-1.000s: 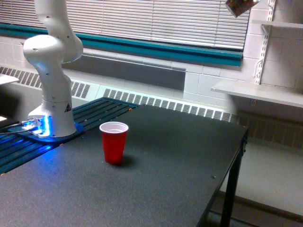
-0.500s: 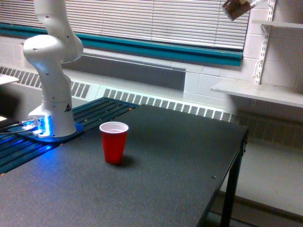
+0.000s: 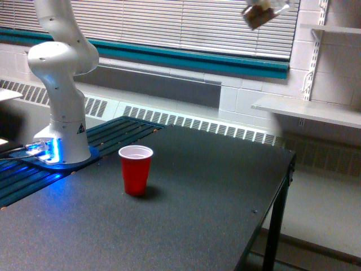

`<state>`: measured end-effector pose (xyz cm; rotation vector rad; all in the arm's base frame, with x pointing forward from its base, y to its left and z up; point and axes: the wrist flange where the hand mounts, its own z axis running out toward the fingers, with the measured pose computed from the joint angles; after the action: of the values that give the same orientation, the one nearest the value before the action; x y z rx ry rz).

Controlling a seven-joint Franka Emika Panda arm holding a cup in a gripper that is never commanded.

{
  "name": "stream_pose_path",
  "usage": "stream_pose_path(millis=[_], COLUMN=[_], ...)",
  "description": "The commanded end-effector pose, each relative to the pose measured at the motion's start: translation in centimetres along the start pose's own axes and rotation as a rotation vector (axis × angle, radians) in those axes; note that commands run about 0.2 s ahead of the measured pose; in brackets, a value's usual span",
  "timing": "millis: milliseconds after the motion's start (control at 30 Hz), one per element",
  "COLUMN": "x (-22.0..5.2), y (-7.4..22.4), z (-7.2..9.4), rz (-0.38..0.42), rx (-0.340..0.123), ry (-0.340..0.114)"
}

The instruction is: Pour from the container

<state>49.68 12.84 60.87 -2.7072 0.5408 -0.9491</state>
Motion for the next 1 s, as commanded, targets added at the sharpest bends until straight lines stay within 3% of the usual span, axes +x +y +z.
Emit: stream_pose_path(millis=[33,467,1000], x=[-0.9,-4.5,-9.8], y=[3.5,10.3,17.8], z=[-1.4,-3.4,-4.7], rz=[-0.014,0.012,0.073], rx=[-0.052,-0.151,-0.255], ry=[0.009,-0.008,-0.070])
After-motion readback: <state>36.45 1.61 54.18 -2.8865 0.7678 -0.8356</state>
